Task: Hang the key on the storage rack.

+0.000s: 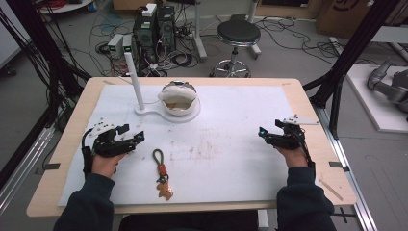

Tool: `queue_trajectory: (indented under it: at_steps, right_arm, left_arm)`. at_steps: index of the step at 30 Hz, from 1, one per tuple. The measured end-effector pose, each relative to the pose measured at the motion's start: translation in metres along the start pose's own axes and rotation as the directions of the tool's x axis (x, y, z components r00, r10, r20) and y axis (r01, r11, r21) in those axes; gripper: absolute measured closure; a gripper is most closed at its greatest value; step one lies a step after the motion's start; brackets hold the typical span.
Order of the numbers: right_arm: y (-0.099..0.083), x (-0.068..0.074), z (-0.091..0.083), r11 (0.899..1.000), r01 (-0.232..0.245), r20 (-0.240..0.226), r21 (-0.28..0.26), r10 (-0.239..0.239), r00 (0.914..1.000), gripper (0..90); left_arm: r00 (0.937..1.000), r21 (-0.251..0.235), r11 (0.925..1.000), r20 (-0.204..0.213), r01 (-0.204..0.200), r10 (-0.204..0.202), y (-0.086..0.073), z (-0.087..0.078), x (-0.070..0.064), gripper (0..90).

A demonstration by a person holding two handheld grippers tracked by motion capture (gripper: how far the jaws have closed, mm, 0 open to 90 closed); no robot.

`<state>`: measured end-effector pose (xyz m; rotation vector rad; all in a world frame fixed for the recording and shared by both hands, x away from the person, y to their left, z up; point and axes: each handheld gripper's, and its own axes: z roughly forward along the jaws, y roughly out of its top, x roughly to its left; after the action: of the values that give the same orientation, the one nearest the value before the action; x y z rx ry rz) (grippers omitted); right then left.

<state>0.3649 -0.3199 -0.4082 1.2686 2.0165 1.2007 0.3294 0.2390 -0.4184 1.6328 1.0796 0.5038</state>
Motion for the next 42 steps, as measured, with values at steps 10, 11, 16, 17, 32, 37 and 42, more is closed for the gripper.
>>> queue_trajectory:
  at_steps: [10,11,16,17,32,37,42]
  right_arm:
    - [-0.001,0.002,0.002,1.0,0.012,-0.012,0.004,-0.012,0.9998,21.7]
    - [-0.001,0.002,0.003,1.0,0.009,-0.012,0.005,-0.009,0.9999,21.7]
    - [-0.001,0.003,0.003,1.0,0.013,-0.015,0.005,-0.013,0.9998,21.7]
    - [0.0,0.003,0.003,1.0,0.012,-0.017,0.005,-0.012,0.9998,21.7]
    - [-0.001,0.003,0.002,1.0,0.011,-0.019,0.006,-0.011,0.9998,21.7]
    - [0.0,0.004,0.003,1.0,0.009,-0.019,0.008,-0.009,0.9998,21.8]
    - [0.0,0.004,0.006,1.0,0.007,-0.022,0.007,-0.007,0.9997,21.8]
  left_arm:
    - [0.998,0.142,0.9895,0.06,-0.027,0.019,-0.014,-0.002,-0.021,42.1]
    - [0.998,0.166,0.9858,0.06,-0.027,0.017,-0.016,0.0,-0.022,44.3]
    - [0.9974,0.267,0.9636,0.072,-0.019,0.0,-0.025,0.019,-0.03,47.8]
    - [0.9974,0.267,0.9636,0.072,-0.019,0.0,-0.025,0.019,-0.03,48.6]
    - [0.9912,0.294,0.9522,-0.076,-0.082,0.108,-0.011,0.029,0.0,84.0]
    - [0.9882,0.24,0.9702,-0.137,-0.034,0.069,-0.002,0.023,0.027,84.0]
    - [0.9821,0.235,0.9719,-0.184,0.005,0.039,0.002,0.026,0.053,84.0]
